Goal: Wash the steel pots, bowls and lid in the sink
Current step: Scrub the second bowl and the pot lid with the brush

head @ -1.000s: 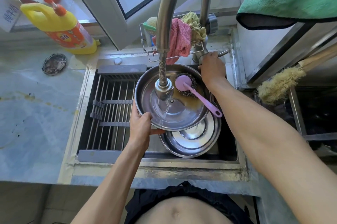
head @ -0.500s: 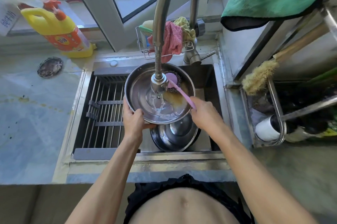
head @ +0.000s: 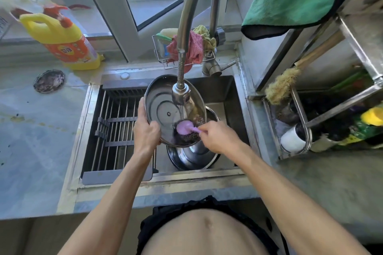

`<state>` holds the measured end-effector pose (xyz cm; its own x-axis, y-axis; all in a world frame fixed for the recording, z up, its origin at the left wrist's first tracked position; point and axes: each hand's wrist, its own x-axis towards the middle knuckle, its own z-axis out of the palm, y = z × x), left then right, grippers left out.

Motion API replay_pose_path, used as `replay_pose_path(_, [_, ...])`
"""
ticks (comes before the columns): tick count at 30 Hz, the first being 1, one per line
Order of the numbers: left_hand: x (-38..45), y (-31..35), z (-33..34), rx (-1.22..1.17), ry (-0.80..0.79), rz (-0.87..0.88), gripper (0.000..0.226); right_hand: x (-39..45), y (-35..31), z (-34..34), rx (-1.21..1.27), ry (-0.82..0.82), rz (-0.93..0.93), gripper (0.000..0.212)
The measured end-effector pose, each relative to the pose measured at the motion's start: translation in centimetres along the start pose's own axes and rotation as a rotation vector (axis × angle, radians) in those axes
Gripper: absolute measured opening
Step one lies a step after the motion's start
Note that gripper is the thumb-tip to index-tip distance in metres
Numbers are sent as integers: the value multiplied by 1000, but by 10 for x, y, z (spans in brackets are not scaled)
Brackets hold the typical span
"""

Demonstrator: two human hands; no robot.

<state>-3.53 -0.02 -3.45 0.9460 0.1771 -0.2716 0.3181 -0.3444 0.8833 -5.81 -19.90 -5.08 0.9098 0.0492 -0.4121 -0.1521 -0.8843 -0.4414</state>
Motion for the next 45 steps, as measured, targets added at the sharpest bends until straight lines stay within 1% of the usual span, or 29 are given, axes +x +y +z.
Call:
replay_pose_path(2, [1, 0, -2, 30, 2, 7, 85, -6, -8, 7, 175, -49, -66, 26])
replay_pose_path(5, [1, -2, -4, 53, -44, -21, 84, 2, -21, 14, 369, 24, -121, 34])
replay_pose_path(7, [-1, -6, -5, 58, -76, -34, 85, 17, -26, 17, 362, 109, -129, 39])
replay_pose_path(10, [1, -11, -9, 0, -68, -30, 82, 36, -25, 13, 136, 176, -53, 44])
replay_pose_path(12, [7, -12, -14, -16, -30, -11, 80, 40, -21, 8, 34, 143, 39, 50])
replay_pose_path(13, [12, -13, -16, -14, -6, -3, 80, 38, -19, 7, 47, 96, 86, 51])
replay_pose_path(15, [17, -17, -19, -26, 36, -19, 80, 28, -22, 10, 139, -12, 129, 46])
replay_pose_path(17, [20, -22, -18, -19, 43, -21, 81, 12, -31, 17, 239, -88, 93, 41])
replay_pose_path(19, [21, -26, -14, 21, -7, -39, 82, 0, -47, 21, 340, -114, 6, 39])
replay_pose_path(21, [17, -31, -8, 34, -75, -72, 83, 0, -64, 23, 454, -70, -73, 38])
replay_pose_path(23, [9, -37, -6, 24, -106, -57, 86, 14, -71, 24, 457, 68, -81, 41])
replay_pose_path(25, [4, -39, -9, 9, -104, -18, 89, 34, -59, 27, 282, 196, 1, 44])
replay_pose_path(26, [5, -41, -12, -3, -88, -10, 90, 40, -52, 28, 177, 195, 63, 45])
replay_pose_path(27, [8, -41, -16, -18, -69, -8, 89, 44, -45, 29, 103, 158, 110, 46])
replay_pose_path(29, [15, -38, -22, -24, -22, -17, 86, 43, -37, 30, 55, 79, 154, 46])
replay_pose_path(32, [23, -34, -25, -34, 19, -22, 84, 27, -45, 28, 159, -49, 171, 39])
replay_pose_path(34, [25, -34, -20, -36, 5, -36, 82, 14, -53, 24, 237, -161, 120, 33])
replay_pose_path(35, [25, -33, -17, -39, -13, -41, 82, 9, -59, 22, 282, -185, 75, 31])
replay_pose_path(36, [23, -33, -14, -43, -38, -54, 83, 7, -65, 23, 341, -168, 28, 30])
replay_pose_path(38, [17, -34, -8, -47, -78, -71, 83, 12, -73, 24, 437, -31, -38, 34])
replay_pose_path(39, [13, -34, -7, -59, -95, -69, 83, 18, -76, 25, 435, 50, -46, 37])
replay_pose_path(41, [9, -35, -8, -97, -126, -72, 82, 33, -71, 30, 331, 170, -21, 44])
replay_pose_path(43, [8, -31, -11, -125, -145, -105, 78, 39, -58, 29, 247, 196, 2, 48])
replay_pose_path(45, [9, -28, -17, -152, -164, -163, 73, 36, -48, 19, 144, 175, 12, 52])
